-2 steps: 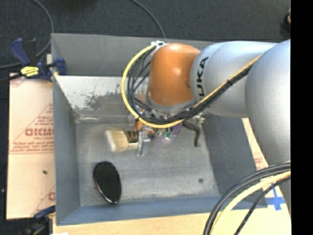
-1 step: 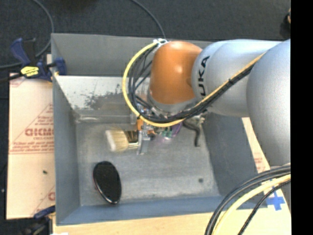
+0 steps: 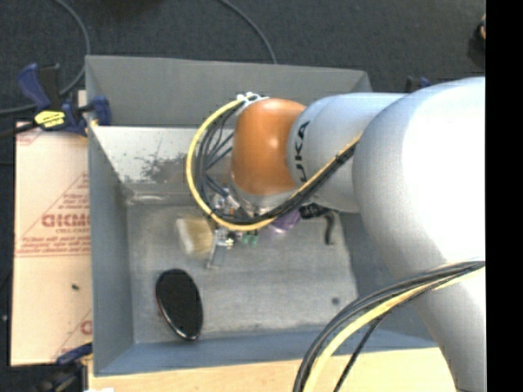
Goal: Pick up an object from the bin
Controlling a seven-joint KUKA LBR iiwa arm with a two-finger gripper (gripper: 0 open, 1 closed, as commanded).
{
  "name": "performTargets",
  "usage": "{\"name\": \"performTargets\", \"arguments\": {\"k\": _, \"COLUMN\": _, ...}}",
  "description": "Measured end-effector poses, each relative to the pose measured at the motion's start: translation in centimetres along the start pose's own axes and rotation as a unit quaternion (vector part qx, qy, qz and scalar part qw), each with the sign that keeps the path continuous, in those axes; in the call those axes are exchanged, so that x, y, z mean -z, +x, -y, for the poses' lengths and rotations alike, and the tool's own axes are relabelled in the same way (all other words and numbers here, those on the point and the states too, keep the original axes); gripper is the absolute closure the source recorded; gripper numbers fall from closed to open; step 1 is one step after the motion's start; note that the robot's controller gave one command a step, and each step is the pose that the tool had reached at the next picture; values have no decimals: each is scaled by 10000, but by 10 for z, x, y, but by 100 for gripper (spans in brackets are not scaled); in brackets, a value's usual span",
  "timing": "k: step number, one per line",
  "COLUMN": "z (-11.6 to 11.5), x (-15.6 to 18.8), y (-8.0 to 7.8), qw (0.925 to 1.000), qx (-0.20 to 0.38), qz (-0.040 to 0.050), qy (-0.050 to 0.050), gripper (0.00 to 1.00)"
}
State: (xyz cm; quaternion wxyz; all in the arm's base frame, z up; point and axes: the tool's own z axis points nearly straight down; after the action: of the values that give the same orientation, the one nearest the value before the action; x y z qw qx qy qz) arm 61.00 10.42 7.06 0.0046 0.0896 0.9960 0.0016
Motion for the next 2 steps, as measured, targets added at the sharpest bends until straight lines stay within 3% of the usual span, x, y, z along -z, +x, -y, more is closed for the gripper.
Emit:
{"name": "performTargets", "arguments": {"k": 1, "z": 5, "x": 1, "y": 7, "qw": 9999, "qx": 169, "qz": -9, "qy": 5, "gripper": 100}}
{"name": "performTargets", "arguments": {"k": 2, "z": 5, "x": 1, "y": 7, "qw": 9999, "qx": 165, "qz": -10, "qy": 3, "gripper": 100}}
